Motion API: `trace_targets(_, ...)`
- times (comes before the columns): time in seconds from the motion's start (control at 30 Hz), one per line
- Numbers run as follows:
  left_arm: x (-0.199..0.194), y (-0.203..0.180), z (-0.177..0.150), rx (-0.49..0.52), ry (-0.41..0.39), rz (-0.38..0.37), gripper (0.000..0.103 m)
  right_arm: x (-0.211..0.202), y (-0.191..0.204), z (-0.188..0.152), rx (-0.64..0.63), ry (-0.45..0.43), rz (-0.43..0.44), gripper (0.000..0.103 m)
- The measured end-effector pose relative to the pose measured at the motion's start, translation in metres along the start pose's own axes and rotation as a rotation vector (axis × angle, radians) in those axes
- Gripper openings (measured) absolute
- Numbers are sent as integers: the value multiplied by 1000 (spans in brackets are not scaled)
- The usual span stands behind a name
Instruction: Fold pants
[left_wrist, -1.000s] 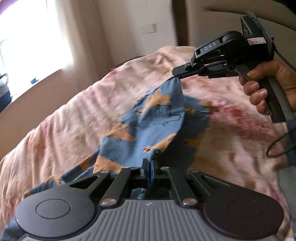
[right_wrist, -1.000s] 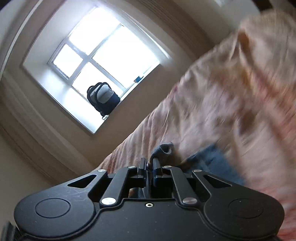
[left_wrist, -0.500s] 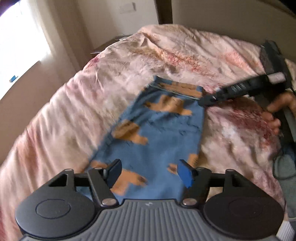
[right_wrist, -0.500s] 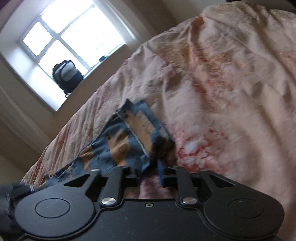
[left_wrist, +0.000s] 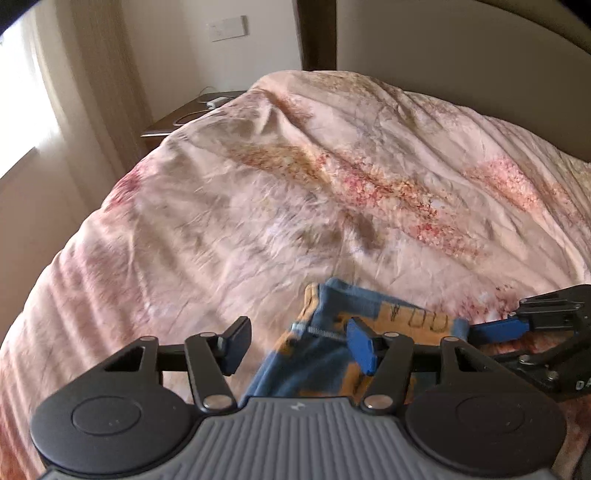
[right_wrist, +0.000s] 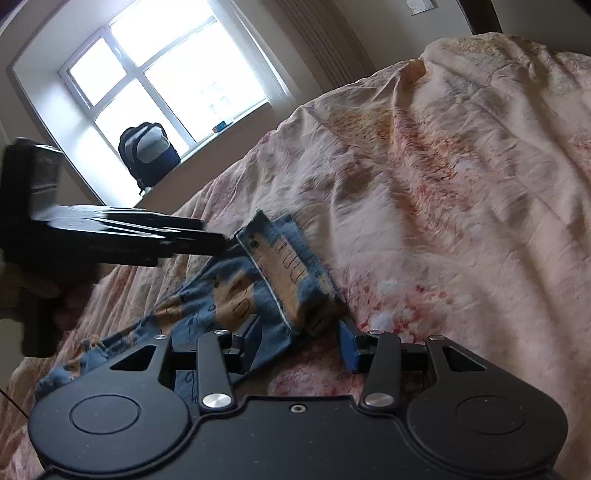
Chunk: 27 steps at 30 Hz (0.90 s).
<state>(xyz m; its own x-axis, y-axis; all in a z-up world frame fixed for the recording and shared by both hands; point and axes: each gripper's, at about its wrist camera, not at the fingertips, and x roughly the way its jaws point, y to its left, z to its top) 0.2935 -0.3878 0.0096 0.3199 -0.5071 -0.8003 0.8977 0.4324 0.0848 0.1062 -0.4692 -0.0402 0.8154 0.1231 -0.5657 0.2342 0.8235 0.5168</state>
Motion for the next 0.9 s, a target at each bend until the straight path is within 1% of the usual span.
trace_targets(0.07,9,1,4,-4,14,-7,25,1,-4,1,1,-7,4,44)
trace_targets(0.1,12,1,6,-9,21,-17,19,2,-6,1,6,-8,7,44)
trace_targets(0.13,14,1,7,-13,24,-29,15,3,-9,2,14,-6,12,42)
trace_targets(0.17,15,0,8,-10,25,-28,13,4,-11,2,24,-5,16,41)
trace_targets(0.23,17,-3,10,8,28,-28,11,5,-13,3,35,-6,23,41)
trace_targets(0.3,19,-4,11,4,35,-26,9,5,-14,3,39,-7,29,41)
trace_targets(0.4,14,-4,15,-16,5,-35,6,6,-16,4,55,-7,38,41)
trace_targets(0.43,10,-5,16,-18,-12,-41,0,6,-17,5,59,-7,40,41)
trace_targets(0.5,5,-9,23,-8,-49,-62,0,6,-17,5,62,-8,41,41)
trace_targets(0.6,10,-13,31,15,-42,-51,0,6,-18,5,62,-8,41,41)
trace_targets(0.63,11,-13,31,15,-42,-59,0,6,-18,6,61,-8,40,41)
trace_targets(0.67,9,-12,31,5,-47,-74,1,6,-18,5,60,-8,41,41)
trace_targets(0.73,4,-6,30,-19,-47,-94,7,6,-19,6,61,-8,44,41)
trace_targets(0.77,2,-3,28,-22,-47,-91,13,6,-18,5,60,-8,41,41)
trace_targets(0.8,2,-1,26,-22,-40,-78,17,6,-18,5,61,-8,41,41)
trace_targets(0.83,3,1,24,-25,-29,-71,24,6,-18,5,61,-8,40,41)
trace_targets(0.87,6,3,21,-32,-11,-73,34,6,-18,6,60,-8,40,42)
trace_targets(0.9,9,5,18,-38,5,-75,41,6,-18,5,59,-8,39,42)
